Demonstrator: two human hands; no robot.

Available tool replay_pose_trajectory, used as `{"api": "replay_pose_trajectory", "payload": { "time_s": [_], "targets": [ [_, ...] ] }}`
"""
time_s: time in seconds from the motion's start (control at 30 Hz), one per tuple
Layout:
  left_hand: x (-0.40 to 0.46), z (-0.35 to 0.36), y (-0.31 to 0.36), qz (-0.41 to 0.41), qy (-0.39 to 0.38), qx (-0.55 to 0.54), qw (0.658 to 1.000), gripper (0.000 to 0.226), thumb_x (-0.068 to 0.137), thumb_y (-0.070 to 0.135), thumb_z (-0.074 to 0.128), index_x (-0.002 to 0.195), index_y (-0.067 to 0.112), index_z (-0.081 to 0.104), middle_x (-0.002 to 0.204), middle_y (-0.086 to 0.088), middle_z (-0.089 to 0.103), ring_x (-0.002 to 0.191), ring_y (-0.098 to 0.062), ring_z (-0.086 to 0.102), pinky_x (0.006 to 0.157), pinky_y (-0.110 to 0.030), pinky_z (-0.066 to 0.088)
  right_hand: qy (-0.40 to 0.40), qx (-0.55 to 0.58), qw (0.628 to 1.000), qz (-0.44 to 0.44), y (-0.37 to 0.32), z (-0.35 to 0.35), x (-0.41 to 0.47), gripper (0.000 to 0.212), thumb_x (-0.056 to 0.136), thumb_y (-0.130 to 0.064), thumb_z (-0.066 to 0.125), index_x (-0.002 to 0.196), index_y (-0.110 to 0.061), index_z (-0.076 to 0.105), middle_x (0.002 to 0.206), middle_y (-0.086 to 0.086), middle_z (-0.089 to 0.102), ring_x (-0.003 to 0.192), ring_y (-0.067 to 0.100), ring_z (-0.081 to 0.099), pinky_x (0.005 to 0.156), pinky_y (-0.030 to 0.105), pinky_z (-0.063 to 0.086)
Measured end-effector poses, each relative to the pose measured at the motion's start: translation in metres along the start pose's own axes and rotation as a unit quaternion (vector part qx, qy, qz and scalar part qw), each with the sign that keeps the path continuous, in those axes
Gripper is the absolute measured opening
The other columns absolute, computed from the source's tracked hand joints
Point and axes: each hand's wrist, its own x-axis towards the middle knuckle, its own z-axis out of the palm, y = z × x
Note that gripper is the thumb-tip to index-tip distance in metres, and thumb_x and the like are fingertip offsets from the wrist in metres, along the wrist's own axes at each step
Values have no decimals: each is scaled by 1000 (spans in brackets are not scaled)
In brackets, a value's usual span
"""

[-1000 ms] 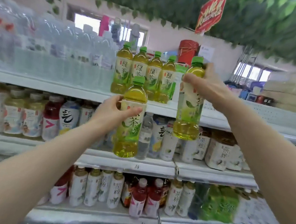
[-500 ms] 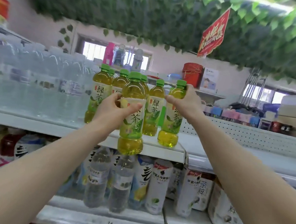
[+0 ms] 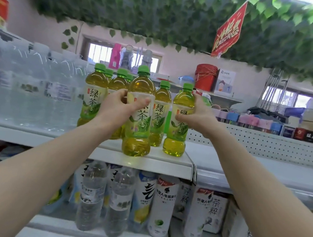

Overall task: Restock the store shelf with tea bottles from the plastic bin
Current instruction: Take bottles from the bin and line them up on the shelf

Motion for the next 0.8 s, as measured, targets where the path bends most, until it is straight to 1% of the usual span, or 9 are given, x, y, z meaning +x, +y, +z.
{"api": "replay_pose_trajectory", "payload": {
  "time_s": [0.17,0.4,0.47,0.5,0.57,0.6,0.63,0.7,0.8],
  "targets": [
    [11,7,-9,12,4,37,999,120,37,86,72,134,17,54,118,1,69,106,-18,66,89,-45,57,31,-67,997,15,17,22,33,99,79,-24,79,153,-16,14,136,12,53,121,30,53,100,46,47],
    [19,13,-14,12,-3,40,999,126,40,80,74,145,19,42,125,2,65,113,-15,62,95,-43,54,22,-109,993,41,30,37,66,102,81,-31,77,155,-12,10,144,18,47,130,34,47,102,44,42],
    [18,14,-13,13,0,40,999,122,40,79,74,142,19,46,121,4,67,110,-15,64,93,-43,55,21,-133,990,40,31,34,64,99,83,-32,75,154,-12,10,146,20,42,130,36,46,102,44,42],
    [17,14,-13,14,0,42,999,119,40,80,74,139,19,49,119,5,68,108,-14,65,92,-43,56,50,-140,989,22,29,32,59,91,86,-32,72,153,-13,14,146,20,38,130,36,44,103,44,41],
    [15,15,-12,15,0,47,999,113,43,79,74,136,19,51,117,4,69,107,-14,66,91,-43,56,148,-118,979,-74,17,25,43,63,93,-30,62,145,-12,32,138,15,41,125,31,45,103,42,40],
    [14,16,-12,15,-2,50,999,111,44,78,74,136,19,52,117,4,69,106,-14,66,90,-42,56,178,-89,971,-133,5,21,32,50,95,-31,58,137,-12,40,131,11,46,119,27,49,102,40,42],
    [12,17,-11,15,-3,51,999,105,47,76,73,134,19,53,115,4,70,104,-14,67,88,-40,57,177,-57,965,-185,-10,18,19,42,97,-34,54,132,-13,46,124,8,51,112,22,52,99,39,45],
    [10,18,-8,14,-4,49,999,88,56,67,74,128,19,57,107,5,72,97,-11,69,78,-33,59,104,-14,966,-238,-42,17,-4,47,97,-46,51,132,-15,48,122,4,57,108,18,55,94,37,48],
    [6,20,-7,16,6,63,998,44,78,49,74,111,21,64,98,6,71,94,-9,66,71,-26,51,-17,-9,982,-190,-73,29,-19,74,88,-60,57,144,-19,35,132,1,57,114,18,56,93,35,48]
  ]
}}
